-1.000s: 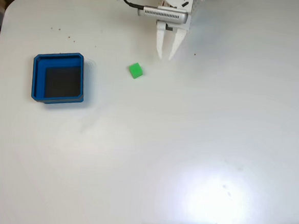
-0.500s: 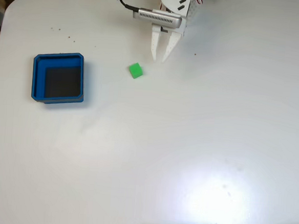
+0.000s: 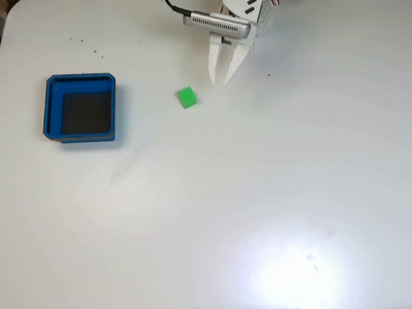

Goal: Pick up green cube and drop it in the blue box

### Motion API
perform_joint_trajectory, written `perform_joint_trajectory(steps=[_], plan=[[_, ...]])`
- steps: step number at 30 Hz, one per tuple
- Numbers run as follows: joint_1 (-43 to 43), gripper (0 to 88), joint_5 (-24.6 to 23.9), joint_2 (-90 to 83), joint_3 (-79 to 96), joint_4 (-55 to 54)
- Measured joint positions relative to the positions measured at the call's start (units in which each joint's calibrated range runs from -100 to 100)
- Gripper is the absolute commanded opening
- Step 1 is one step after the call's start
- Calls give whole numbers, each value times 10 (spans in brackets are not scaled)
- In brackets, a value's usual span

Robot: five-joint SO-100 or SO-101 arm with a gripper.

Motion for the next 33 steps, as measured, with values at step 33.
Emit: perform_joint_trajectory(steps=[33], plan=[[-47,24,0,0,1,82]])
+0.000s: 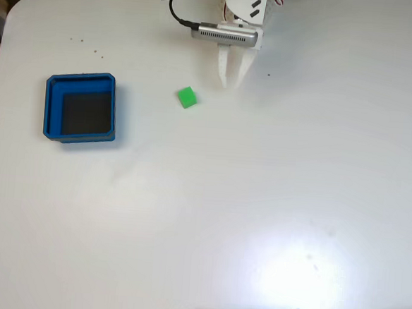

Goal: Pick up green cube and drop it in the blue box

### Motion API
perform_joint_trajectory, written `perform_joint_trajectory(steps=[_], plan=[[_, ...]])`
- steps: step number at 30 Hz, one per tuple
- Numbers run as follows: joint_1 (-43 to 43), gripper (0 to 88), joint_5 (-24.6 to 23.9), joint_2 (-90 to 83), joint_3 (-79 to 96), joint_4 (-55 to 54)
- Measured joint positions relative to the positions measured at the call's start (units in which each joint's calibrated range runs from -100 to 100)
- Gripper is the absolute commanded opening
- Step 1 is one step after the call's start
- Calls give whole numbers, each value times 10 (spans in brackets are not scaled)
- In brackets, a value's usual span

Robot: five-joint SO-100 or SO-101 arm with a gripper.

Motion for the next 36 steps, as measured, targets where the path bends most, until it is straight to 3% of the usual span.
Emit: perform_joint_trajectory(steps=[11,36], plan=[[-17,25,0,0,0,0],[151,25,0,0,0,0]])
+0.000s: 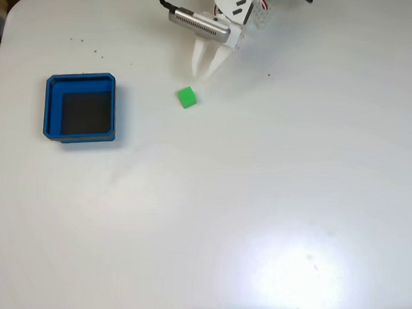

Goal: Pick up green cube and drop it in the blue box

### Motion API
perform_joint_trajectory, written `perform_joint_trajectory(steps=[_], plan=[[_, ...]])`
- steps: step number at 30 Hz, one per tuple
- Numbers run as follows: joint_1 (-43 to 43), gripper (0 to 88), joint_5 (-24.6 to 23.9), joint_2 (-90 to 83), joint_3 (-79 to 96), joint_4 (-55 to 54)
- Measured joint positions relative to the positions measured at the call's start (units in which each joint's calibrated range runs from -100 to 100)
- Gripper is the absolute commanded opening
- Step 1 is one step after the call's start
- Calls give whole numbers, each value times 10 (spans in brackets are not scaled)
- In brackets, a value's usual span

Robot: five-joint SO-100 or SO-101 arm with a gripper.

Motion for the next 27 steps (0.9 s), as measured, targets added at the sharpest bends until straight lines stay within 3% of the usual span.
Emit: perform_joint_trajectory(steps=[27], plan=[[25,25,0,0,-1,0]])
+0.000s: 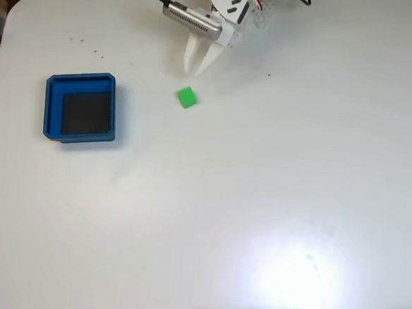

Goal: Pick up green cube and drop it in the blue box

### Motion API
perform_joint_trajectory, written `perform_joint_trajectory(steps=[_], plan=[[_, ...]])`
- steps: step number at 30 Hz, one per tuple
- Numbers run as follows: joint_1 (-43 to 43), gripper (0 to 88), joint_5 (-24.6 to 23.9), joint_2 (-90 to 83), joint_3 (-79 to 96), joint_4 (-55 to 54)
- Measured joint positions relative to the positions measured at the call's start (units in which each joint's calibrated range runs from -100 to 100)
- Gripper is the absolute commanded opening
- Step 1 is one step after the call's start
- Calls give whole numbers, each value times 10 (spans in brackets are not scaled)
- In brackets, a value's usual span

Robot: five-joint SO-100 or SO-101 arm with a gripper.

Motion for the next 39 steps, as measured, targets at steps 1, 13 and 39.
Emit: perform_joint_trajectory(steps=[1,13,39], plan=[[0,25,0,0,-2,0],[0,25,0,175,-150,0],[0,25,0,675,-522,0]])
